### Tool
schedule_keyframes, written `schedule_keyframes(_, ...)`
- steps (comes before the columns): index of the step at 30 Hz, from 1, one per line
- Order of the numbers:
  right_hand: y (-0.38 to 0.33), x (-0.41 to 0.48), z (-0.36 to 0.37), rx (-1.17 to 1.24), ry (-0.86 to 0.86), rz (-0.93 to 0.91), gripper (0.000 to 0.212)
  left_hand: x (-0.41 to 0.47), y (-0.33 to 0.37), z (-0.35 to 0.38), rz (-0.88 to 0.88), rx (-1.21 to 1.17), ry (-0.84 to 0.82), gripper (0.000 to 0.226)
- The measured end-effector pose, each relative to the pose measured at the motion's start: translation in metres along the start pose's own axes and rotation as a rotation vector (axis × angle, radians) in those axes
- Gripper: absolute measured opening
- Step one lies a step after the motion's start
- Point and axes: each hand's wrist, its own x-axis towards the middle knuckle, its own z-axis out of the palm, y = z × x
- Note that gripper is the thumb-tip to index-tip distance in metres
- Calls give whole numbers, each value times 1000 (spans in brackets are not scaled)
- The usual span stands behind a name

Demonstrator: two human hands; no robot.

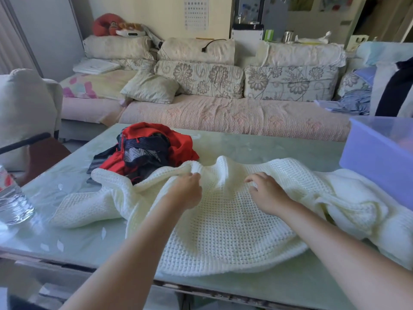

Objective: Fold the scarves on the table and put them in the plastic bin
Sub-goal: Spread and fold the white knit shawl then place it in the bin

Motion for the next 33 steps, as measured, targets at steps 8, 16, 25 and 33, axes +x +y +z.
schedule_keyframes(8, 87, 25, 3, -250, -261, 378, 74, 54, -37, 30, -282, 108, -225, 92)
schedule_keyframes(16, 30, 48, 8, -584, -105, 381, 61, 76, -32, 31, -116, 117, -170, 81)
schedule_keyframes(25, -149, 23, 45, 60, -36, -339, 41, 9, -85, -49, 63, 92, 468, 43)
schedule_keyframes(33, -261, 1, 89, 1, -356, -364, 75, -55, -194, -69, -251, 283, 36, 55)
